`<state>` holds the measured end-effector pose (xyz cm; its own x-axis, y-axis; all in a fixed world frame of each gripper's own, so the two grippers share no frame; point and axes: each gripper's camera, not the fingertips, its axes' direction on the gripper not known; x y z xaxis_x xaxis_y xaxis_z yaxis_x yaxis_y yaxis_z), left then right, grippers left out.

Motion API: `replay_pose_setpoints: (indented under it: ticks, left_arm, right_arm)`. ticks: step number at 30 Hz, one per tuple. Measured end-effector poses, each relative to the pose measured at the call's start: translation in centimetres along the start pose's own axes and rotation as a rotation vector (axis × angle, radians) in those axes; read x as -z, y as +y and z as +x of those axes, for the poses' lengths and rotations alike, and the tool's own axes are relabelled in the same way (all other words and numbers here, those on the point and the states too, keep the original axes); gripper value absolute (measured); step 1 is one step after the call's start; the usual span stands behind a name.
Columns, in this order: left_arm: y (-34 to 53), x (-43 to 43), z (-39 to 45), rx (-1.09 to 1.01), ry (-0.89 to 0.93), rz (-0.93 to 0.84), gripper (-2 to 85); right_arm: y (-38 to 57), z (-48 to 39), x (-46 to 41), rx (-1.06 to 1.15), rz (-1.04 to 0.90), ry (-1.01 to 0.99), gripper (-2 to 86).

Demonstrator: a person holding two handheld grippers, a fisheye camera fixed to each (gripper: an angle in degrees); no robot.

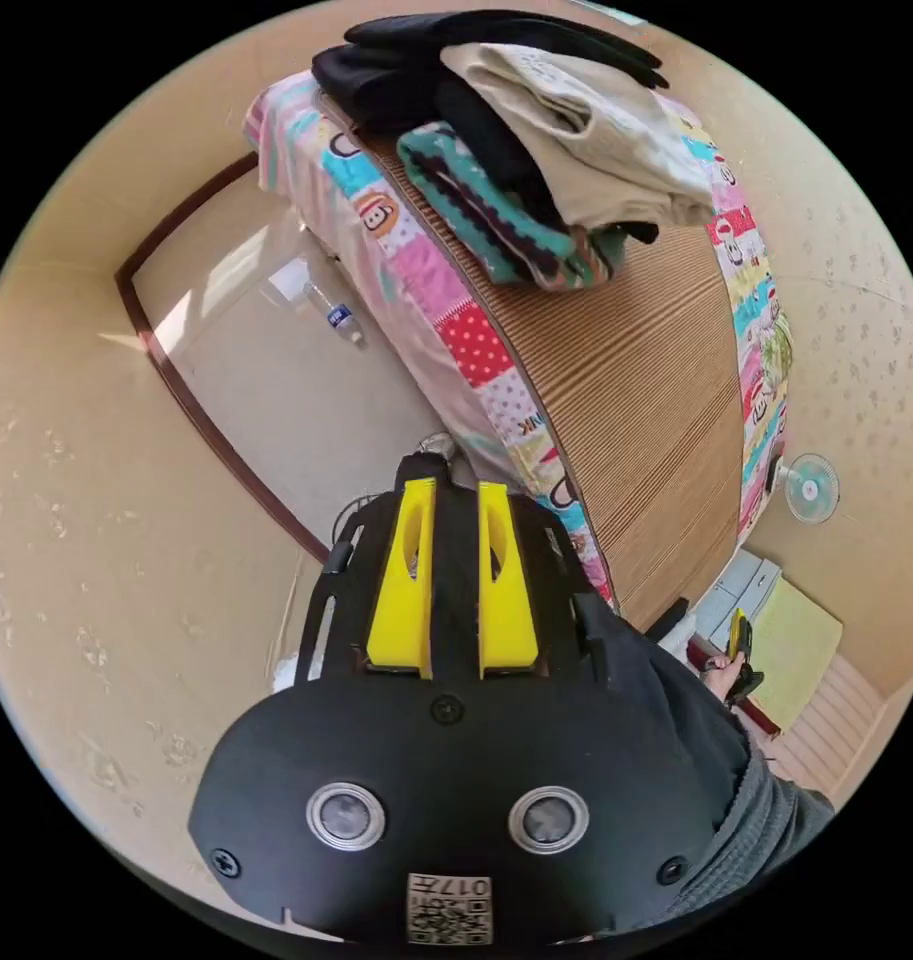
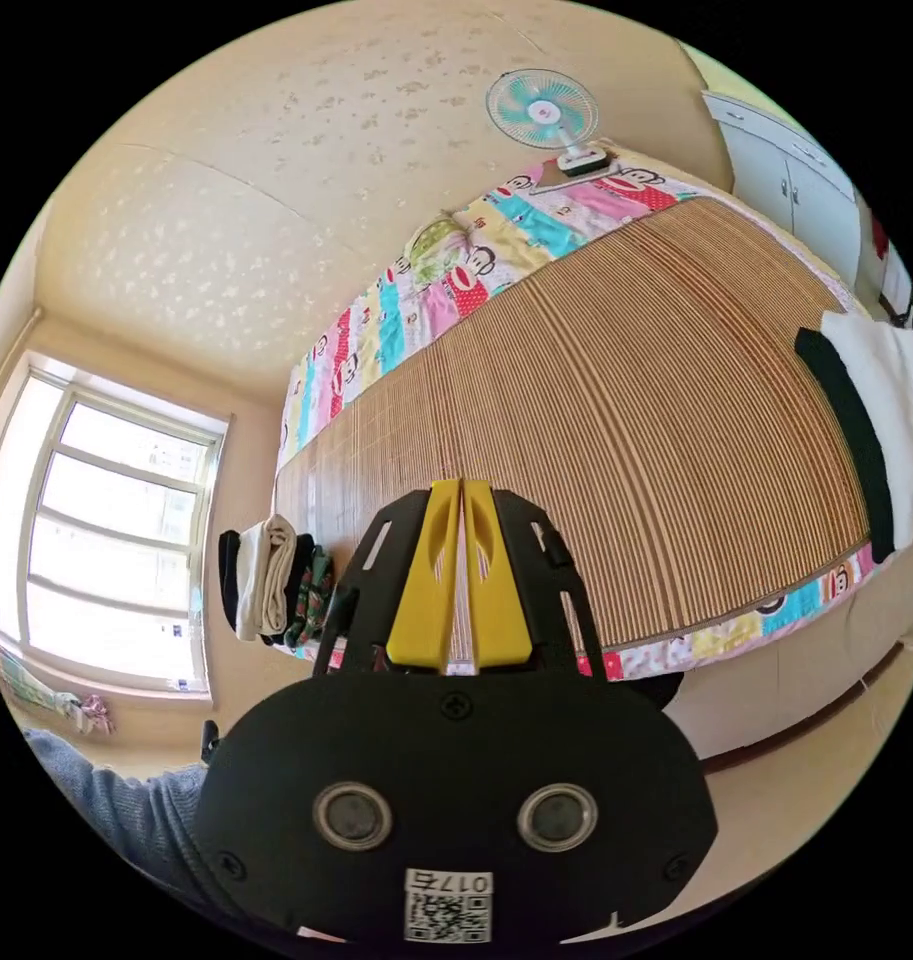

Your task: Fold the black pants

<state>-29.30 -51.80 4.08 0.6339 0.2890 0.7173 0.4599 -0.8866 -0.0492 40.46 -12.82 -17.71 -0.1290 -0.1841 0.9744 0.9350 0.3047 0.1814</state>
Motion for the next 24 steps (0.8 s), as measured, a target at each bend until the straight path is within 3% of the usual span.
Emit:
replay_pose_setpoints:
  ticks: [3, 11, 17, 24]
  left_arm:
    - [-0.5, 4.9, -3.7, 0.049, 0.041, 0.064, 7.6]
    - [3.4, 8.8, -5.6, 0.093, 0.193, 0.102, 7.6]
    - [6.7, 12.5, -6.2, 0.092, 0.312, 0.194, 7.6]
    - [5.0, 18.9, -9.4, 0.075, 0.306, 0.257, 7.5]
  right_arm:
    - [0.8, -3.3, -1.7, 0.086, -0.017, -0.021, 0.4]
    - [0.6, -5.4, -6.8, 0.337, -0.108, 0.379, 0.4]
    - [0.9, -5.7, -10.2, 0.510, -0.135, 0.342, 0.5]
    - [3.0, -7.7, -14.5, 0.532, -0.219, 0.045, 0.5]
